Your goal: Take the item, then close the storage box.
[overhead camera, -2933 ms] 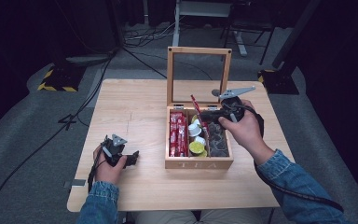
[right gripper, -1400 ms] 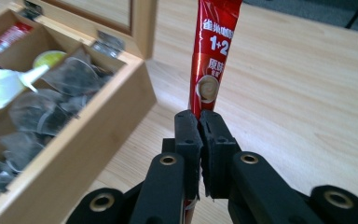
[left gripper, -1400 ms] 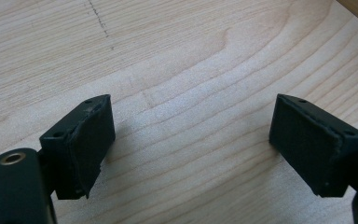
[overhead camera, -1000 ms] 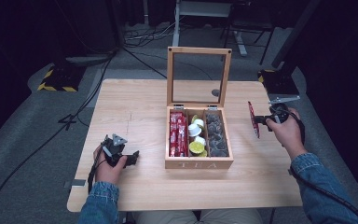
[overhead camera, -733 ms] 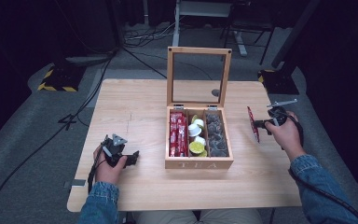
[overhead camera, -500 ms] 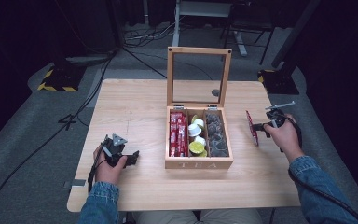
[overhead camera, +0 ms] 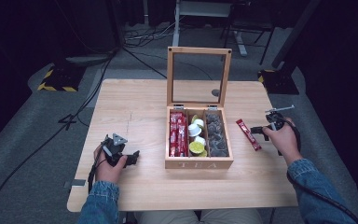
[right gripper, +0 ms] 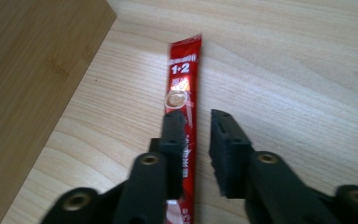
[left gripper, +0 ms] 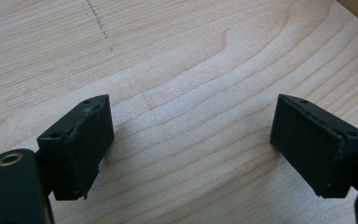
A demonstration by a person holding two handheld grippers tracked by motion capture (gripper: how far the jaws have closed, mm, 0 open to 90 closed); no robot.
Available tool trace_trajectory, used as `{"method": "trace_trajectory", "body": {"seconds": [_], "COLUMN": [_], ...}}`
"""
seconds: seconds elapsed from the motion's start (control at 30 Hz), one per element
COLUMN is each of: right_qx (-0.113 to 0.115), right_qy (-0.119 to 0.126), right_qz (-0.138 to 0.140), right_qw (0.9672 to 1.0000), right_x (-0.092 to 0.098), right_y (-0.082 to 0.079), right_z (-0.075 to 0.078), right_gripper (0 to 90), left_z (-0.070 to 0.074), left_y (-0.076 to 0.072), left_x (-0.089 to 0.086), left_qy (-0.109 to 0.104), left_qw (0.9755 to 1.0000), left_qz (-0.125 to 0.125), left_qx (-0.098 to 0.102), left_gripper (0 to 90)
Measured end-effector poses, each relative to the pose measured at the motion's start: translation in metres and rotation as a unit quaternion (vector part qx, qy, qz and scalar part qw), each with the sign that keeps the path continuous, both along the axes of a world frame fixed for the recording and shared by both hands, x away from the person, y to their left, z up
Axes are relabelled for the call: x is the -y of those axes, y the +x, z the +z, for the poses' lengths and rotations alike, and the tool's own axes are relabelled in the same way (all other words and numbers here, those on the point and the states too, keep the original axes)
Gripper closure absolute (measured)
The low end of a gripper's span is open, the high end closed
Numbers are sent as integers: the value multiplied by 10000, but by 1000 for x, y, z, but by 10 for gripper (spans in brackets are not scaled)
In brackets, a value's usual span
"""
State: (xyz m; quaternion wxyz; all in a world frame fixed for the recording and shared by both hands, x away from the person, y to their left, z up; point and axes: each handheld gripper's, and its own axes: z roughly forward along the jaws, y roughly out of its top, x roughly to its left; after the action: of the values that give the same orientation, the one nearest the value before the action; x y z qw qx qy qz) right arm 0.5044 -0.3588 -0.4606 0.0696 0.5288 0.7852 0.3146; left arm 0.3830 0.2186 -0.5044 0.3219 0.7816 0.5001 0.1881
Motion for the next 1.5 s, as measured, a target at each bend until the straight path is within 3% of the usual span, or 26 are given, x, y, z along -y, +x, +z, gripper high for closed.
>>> {"method": "trace_trajectory", "body": {"seconds": [0.2, 0.3, 0.5, 0.77, 1.07, 1.3, 1.5], "right_qx": [356, 668, 1127, 1666, 2016, 2163, 2214], "right_qy": [0, 149, 433, 693, 909, 968, 1014], "right_qz": [18, 59, 82, 289, 492, 626, 680], "right_qw": [9994, 9976, 9926, 9832, 9740, 9695, 9675], "right_x": [3, 4, 1, -9, -26, -43, -55], "right_y": [-3, -4, -14, -25, -26, -17, -4], "right_z": [8, 13, 30, 62, 88, 109, 120], "right_gripper": [549, 461, 439, 417, 383, 365, 358], "left_z": [0, 0, 0, 0, 0, 0, 0], "left_y": [0, 0, 0, 2, 3, 3, 2], "left_x": [0, 0, 0, 2, 2, 2, 2], "left_qy": [4, 1, 2, 1, 15, 17, 15], "left_qw": [10000, 10000, 10000, 10000, 10000, 10000, 10000], "left_qz": [1, 0, 7, 20, 34, 35, 43], "left_qx": [-2, 0, -1, -13, -20, -19, -21], "left_gripper": [136, 136, 133, 121, 116, 116, 116]}}
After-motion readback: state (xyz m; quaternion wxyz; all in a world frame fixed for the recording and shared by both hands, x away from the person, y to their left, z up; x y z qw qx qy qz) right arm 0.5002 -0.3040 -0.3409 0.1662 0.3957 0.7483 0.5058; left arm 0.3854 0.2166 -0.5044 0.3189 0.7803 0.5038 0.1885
